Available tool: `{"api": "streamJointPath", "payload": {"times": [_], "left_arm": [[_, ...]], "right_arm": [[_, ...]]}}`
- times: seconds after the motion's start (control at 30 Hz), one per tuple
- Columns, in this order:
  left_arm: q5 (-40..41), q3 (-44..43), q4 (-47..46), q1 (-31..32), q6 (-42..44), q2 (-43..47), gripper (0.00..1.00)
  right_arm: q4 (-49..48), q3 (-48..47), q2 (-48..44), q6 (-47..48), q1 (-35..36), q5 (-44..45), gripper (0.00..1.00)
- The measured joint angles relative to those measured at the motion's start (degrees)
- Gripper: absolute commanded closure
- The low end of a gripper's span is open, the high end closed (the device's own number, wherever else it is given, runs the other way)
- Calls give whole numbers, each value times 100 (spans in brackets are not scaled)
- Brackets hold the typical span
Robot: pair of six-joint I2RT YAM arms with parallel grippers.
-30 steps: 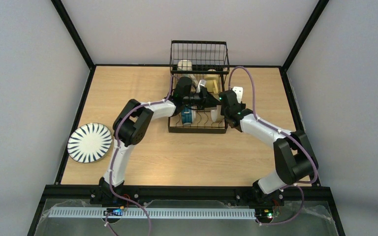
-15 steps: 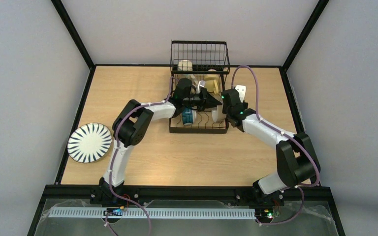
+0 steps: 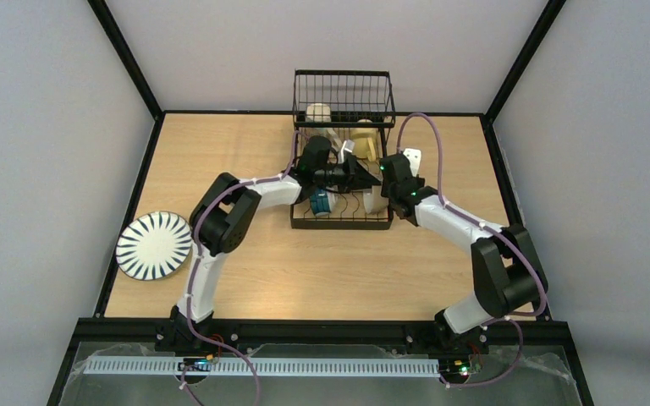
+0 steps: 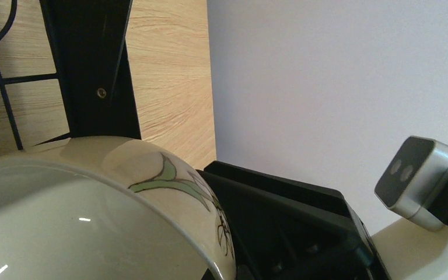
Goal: Load the mixed dishes into the dish rack
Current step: Insert the bowl into the dish rack.
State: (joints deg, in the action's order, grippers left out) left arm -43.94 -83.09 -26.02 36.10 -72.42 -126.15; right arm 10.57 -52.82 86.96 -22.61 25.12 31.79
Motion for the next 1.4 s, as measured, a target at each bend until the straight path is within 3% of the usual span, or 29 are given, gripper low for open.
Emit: {"api": "streamJointPath", "payload": {"times": [0.3,0.47,1.03,1.3,1.4], "left_arm": [[-9,66,487,-87,413,170,98],[-44,66,651,-114,570,210,83],[-59,66,1019,-179,896,264,70],[39,63,1329,-203,1047,350,49],[74,63,1399,-205,1082,365,47]], "right_arm": [[-31,0,142,-63,0,-275,39],[-52,-2,210,-72,0,-354,39],[-116,-7,289,-59,-7,-619,39],[-125,-46,319,-55,-4,-669,38],[-125,-98,321,-55,-7,-669,38]]}}
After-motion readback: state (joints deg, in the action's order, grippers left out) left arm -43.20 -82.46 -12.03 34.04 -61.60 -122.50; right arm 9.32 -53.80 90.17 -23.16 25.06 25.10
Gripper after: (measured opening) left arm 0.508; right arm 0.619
